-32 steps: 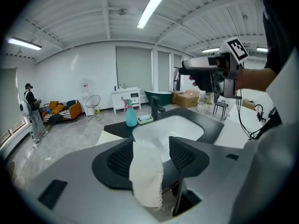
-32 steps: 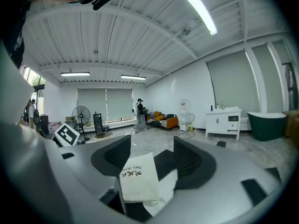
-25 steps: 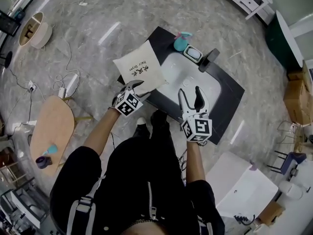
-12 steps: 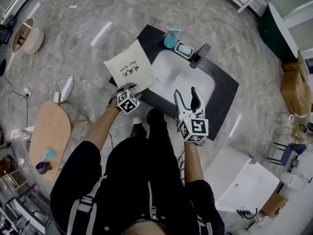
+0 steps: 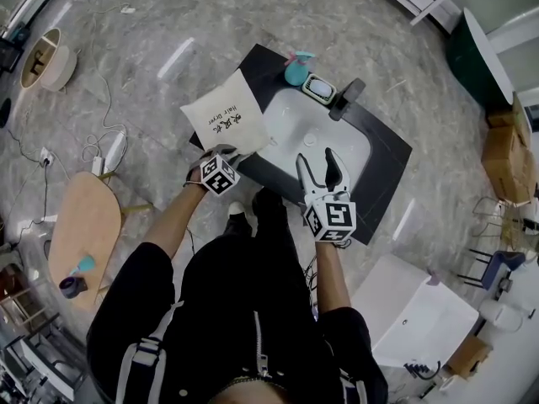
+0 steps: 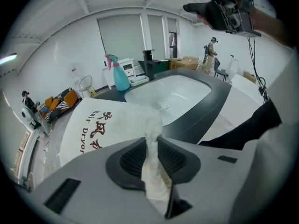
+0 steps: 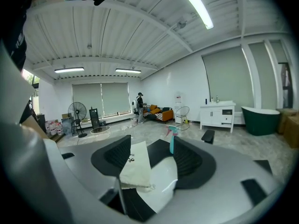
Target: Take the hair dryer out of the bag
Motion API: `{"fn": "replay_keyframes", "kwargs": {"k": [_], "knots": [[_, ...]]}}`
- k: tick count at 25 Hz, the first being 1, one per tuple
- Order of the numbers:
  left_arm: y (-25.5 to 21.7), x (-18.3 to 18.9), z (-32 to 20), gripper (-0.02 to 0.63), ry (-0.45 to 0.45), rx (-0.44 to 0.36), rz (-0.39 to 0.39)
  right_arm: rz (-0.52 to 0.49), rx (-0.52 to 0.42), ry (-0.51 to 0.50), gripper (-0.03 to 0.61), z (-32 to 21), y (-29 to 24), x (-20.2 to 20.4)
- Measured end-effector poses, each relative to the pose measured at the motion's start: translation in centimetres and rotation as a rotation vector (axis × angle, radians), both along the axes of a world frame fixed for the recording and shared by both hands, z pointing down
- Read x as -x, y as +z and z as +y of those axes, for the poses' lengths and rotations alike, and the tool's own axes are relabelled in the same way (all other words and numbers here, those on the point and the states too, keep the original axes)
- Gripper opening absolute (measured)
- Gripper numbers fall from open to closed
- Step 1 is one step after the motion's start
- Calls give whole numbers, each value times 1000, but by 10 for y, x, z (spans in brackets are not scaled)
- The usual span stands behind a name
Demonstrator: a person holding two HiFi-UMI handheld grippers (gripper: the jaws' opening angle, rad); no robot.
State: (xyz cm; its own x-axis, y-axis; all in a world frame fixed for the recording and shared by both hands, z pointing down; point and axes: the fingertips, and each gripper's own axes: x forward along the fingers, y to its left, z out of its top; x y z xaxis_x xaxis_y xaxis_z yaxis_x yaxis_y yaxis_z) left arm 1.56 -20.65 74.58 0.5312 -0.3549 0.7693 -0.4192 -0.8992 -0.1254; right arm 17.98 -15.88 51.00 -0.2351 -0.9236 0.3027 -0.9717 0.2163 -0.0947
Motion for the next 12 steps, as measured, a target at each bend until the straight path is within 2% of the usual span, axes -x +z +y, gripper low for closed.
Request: {"fn": "replay_keyframes", "kwargs": {"k": [3,12], "knots": [[-12,2,-2,74,-37,14,56,-2,3,-13,282,-1,3,6],[-57,10,-25,61,-127,22,202,-3,-3,-51,282,-4,4,29]]}}
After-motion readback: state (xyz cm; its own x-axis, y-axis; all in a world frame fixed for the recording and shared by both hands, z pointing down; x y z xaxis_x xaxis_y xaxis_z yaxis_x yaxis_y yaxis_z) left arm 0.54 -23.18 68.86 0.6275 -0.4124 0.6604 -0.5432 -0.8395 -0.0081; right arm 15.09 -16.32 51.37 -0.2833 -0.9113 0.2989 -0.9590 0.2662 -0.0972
